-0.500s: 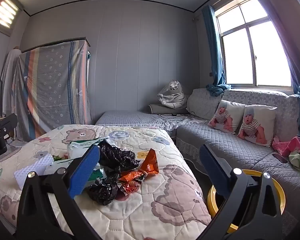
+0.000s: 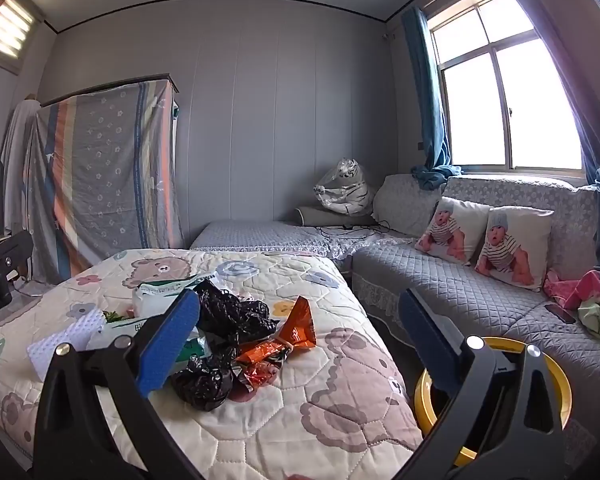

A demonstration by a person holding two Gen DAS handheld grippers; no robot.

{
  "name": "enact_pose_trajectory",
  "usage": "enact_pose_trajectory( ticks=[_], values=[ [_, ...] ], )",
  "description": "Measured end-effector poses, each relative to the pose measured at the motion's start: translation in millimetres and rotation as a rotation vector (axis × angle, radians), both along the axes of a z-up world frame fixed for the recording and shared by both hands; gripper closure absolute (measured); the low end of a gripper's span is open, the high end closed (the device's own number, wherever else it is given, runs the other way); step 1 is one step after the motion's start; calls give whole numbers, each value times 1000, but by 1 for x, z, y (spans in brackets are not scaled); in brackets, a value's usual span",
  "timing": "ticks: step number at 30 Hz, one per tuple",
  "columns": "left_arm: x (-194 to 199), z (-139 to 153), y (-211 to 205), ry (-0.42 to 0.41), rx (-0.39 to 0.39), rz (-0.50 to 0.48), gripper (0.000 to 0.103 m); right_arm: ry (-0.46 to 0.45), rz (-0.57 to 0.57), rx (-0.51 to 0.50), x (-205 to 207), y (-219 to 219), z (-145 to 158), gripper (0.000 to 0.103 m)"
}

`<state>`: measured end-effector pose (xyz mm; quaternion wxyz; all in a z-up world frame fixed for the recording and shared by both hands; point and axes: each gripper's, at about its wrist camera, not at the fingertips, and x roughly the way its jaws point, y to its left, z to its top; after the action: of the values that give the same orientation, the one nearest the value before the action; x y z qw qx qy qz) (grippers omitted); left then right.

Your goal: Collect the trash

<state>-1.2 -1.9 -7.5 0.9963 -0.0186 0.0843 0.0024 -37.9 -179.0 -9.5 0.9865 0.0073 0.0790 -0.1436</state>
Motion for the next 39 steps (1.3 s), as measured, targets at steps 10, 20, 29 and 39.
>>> enact_pose_trajectory(
  ticks=[10, 20, 29, 39],
  values=[
    [5, 7, 7, 14, -7, -8, 8, 2, -7, 0, 1, -4, -2, 8],
    [7, 5, 5, 21, -7, -6, 8, 8, -8, 5, 3, -3, -4, 8],
    [8, 4, 6, 23, -9, -6, 8, 10, -8, 7, 3, -3, -4, 8],
    [6, 3, 6, 23, -8, -6, 8, 16, -9, 8, 3, -4, -6, 8]
  ],
)
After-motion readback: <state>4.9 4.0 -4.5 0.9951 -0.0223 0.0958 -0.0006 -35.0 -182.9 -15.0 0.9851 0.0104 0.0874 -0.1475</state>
